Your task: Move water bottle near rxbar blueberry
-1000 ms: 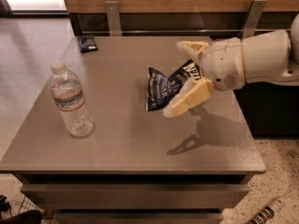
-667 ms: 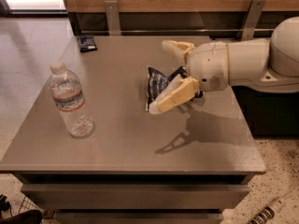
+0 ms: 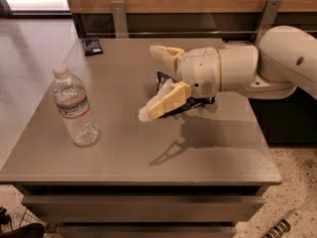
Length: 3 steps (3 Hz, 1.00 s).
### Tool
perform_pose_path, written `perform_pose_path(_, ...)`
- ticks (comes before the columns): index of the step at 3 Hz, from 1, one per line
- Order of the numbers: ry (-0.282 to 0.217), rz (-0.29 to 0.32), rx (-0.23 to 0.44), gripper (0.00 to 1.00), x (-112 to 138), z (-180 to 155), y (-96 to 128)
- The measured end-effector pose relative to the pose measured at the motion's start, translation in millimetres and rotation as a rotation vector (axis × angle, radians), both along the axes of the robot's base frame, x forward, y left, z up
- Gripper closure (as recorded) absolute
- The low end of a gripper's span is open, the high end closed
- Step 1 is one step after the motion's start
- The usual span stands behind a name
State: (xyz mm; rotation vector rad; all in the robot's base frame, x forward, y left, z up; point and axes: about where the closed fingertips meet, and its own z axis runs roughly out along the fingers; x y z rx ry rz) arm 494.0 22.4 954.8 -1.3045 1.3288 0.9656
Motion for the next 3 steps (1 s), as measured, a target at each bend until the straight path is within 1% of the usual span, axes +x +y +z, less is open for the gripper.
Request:
perform_pose_path(1, 0.042, 0.044, -0.038, 0.0, 3.1, -23.9, 25.7)
perform_pose_path(2, 0.073, 0.107, -0.028, 0.0, 8.4, -44.9, 61.7)
perform_pose_path(3, 0.081, 0.164, 0.027, 0.0, 8.9, -51.4, 87.8)
